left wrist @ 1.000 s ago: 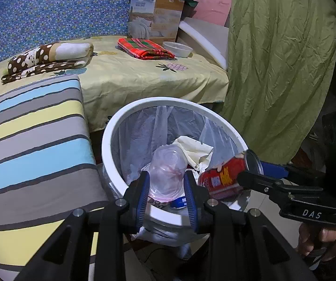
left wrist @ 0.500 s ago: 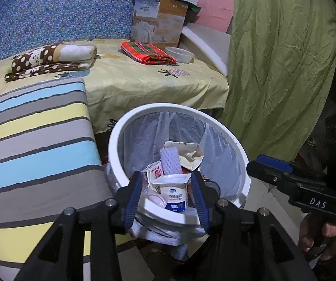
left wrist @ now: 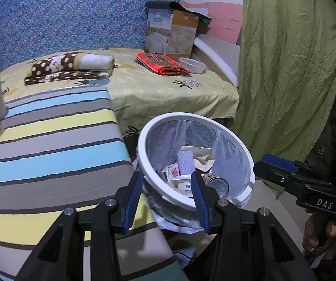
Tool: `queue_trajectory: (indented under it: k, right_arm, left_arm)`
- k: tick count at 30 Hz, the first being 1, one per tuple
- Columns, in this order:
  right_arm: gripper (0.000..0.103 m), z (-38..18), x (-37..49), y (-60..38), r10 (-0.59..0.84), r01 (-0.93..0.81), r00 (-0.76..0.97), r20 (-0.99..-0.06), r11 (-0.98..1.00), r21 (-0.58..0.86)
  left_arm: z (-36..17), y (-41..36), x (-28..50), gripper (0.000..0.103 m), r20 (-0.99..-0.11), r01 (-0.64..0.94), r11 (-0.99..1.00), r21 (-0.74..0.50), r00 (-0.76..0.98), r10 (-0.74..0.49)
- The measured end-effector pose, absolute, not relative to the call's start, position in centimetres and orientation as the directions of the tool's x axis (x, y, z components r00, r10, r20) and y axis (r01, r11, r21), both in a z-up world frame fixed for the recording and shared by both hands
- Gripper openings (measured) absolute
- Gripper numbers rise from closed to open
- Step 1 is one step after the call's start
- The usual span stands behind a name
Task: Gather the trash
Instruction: 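Open both tools to drop the cup and can into the bin, then move both tools back over the mattress toward the foam sleeve and carton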
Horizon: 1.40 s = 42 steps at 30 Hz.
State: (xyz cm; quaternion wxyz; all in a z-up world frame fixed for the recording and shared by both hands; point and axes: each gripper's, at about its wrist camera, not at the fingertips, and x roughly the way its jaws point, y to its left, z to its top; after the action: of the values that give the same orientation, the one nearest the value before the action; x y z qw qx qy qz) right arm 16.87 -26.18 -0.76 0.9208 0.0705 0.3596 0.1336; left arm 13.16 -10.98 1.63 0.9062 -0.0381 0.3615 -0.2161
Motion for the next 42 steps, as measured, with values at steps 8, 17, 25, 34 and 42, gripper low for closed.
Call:
queue_trajectory:
  k: [8,17,25,34,42]
  right_arm:
    - [0.057,0.3,16.5,-24.9,0.329,-0.247,0.717,-0.615,0.944,0.217]
    - [0.057,1.2,16.5,-23.4,0.367,-0.308,0.719,-0.591,0.930,0.202]
    - [0.057,1.7,17.1,-21.1,0.417,-0.382,0.701,-0.579,0.905,0.190]
    - [0.057,1.5,18.1,-18.0,0.484,-0.471,0.648,-0.588,0.861,0.190]
    - [0.057,2.5,19.0,-16.1,0.518,-0.533,0.627,-0.582,0.830,0.165]
  left_arm:
    - [2.8,-9.1,11.8,0.045,-0.621,0.327,0.921,-0.212,0.683,-0.385]
    - [3.4,-7.0,10.8,0.045,-0.615,0.272,0.943,-0.193,0.715,-0.333]
    - [3.6,-4.4,10.2,0.045,-0.608,0.206,0.961,-0.186,0.744,-0.277]
    - [2.8,-1.0,9.9,0.045,-0.622,0.122,0.974,-0.190,0.753,-0.215]
    - [2.5,2.0,9.9,0.045,-0.627,0.057,0.981,-0.185,0.762,-0.162]
